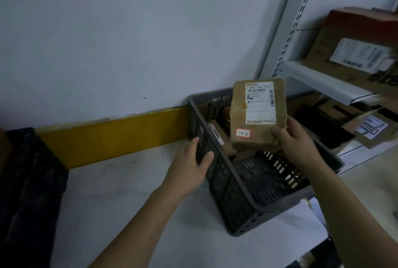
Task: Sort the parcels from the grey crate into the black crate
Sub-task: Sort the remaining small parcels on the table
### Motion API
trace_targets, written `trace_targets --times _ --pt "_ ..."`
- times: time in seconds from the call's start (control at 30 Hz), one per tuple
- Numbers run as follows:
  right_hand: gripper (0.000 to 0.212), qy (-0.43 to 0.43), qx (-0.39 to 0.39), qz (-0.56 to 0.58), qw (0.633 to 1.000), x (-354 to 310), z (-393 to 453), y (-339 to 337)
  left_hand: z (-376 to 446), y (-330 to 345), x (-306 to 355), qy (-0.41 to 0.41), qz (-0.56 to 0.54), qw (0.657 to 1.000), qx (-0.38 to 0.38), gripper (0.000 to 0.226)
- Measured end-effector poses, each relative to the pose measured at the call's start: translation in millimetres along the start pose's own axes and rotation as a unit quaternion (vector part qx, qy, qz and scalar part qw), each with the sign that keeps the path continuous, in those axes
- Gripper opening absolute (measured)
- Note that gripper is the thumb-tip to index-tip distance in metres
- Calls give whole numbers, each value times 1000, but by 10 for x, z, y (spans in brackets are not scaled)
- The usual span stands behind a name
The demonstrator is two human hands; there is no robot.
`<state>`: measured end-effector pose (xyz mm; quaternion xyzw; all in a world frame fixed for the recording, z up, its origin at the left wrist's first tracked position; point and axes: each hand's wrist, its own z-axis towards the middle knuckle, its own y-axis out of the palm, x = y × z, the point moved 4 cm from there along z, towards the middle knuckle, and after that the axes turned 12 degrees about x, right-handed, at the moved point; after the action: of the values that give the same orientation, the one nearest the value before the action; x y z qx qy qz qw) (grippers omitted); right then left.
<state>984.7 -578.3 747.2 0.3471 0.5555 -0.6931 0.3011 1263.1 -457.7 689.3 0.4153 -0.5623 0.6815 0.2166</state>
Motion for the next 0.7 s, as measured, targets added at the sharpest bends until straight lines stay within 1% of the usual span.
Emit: trace_targets --times 0.07,0.13,0.3,0.43,0.57,0.63,0.7 --pt "59 5 -29 -23 999 111 242 179 119 193 66 16 67 998 4 82" --pt "60 3 -65 -40 997 220 433 429 264 397 72 6 130 991 -7 86" --pt "59 -35 -167 -65 983 463 964 1140 521 810 61 6 236 972 -12 96" --pt "59 -47 -229 -86 969 650 1243 1670 539 953 -64 -2 279 960 -2 96" --pt "55 -46 -267 -103 957 835 1380 1986 544 930 -77 -6 316 949 15 95" --pt "54 -34 -279 -101 954 900 1389 2094 543 910 -74 -10 326 945 16 96" --pt "60 -28 -270 -103 957 942 1396 2172 546 904 -71 -14 328 944 16 96"
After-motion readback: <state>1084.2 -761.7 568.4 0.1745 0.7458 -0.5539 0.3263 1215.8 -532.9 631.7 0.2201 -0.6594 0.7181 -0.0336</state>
